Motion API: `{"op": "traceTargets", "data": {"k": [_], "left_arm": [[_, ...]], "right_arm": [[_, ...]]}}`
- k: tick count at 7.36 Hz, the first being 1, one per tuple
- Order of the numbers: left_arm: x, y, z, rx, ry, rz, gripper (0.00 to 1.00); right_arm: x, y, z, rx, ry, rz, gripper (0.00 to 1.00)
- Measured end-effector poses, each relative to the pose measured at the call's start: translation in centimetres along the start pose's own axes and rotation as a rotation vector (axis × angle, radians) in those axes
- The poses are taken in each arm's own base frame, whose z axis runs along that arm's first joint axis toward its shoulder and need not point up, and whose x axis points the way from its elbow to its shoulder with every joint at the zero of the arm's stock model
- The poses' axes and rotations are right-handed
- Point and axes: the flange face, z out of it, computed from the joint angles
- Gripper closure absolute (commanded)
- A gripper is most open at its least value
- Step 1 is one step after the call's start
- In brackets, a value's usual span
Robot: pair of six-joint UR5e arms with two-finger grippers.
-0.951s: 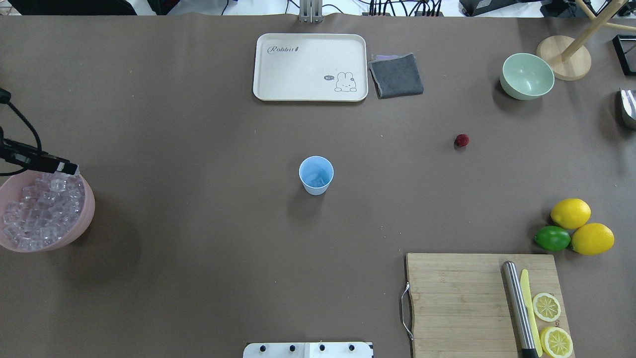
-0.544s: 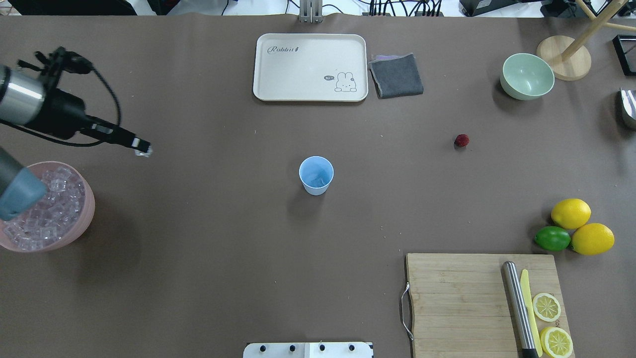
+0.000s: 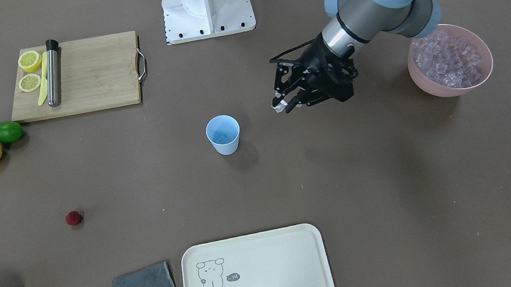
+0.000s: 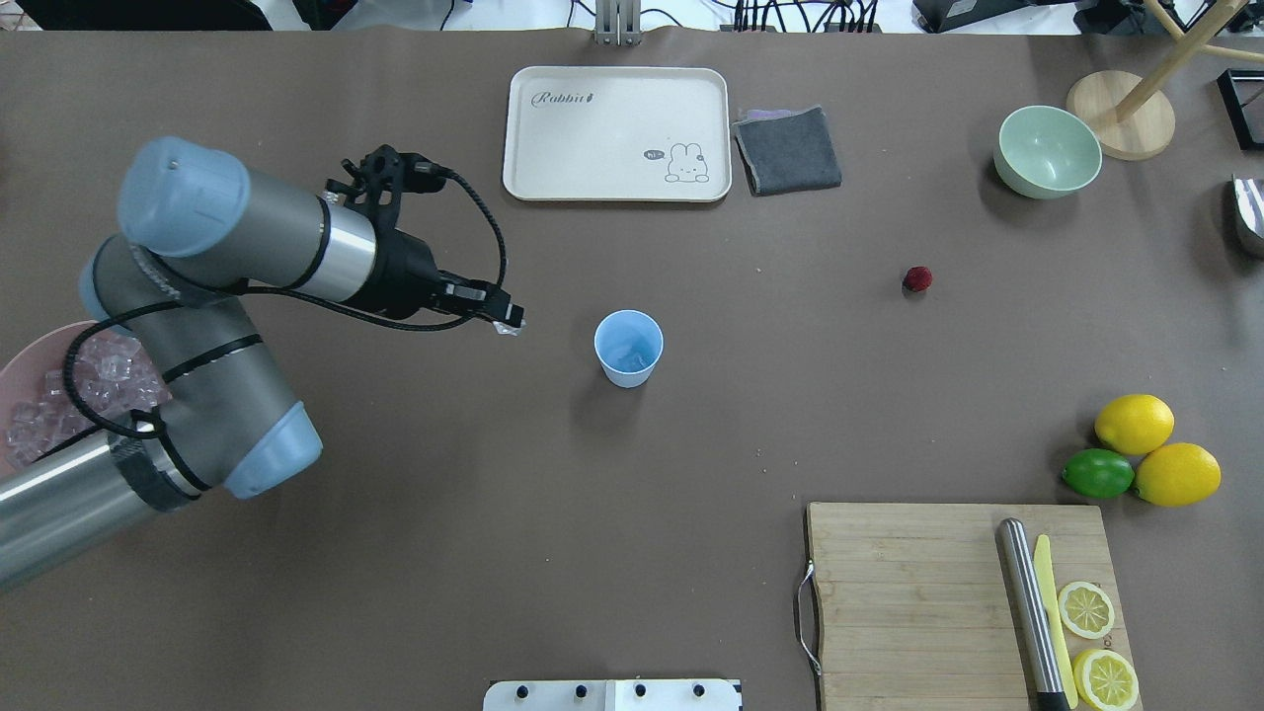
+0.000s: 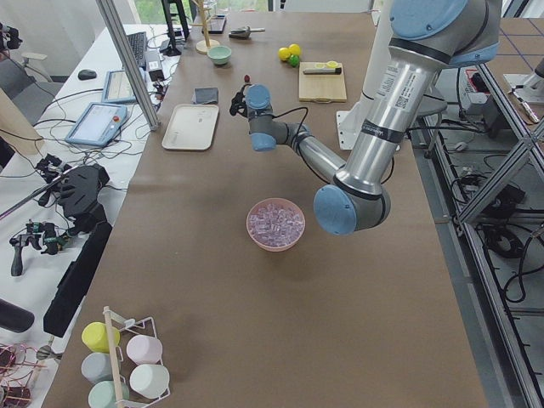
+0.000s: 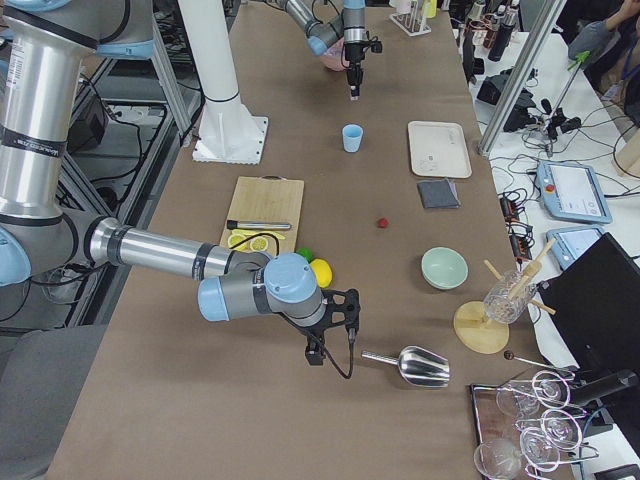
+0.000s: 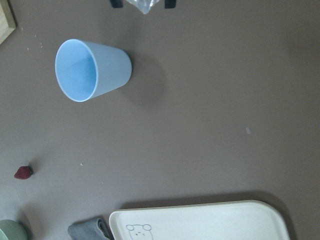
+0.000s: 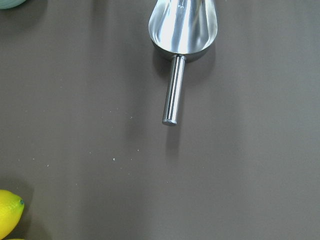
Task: Put ice and strawberries in cup
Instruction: 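Carry the second ice cube with the left gripper toward the cup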
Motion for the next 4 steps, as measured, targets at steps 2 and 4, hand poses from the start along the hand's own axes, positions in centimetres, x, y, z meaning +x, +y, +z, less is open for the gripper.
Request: {"op": "traceTargets", "data": {"k": [2, 4], "left_arm": [[3.2, -0.4, 3.2, 0.045, -0.004, -0.018, 1.0], [6.4, 0.2, 5.5, 0.09, 0.003, -0.057, 1.0]], "right_arm": [[0.0, 0.0, 0.1, -0.002, 0.001, -0.001, 0.0], [0.0, 0.1, 0.2, -0.005, 0.003, -0.002, 0.0]]}}
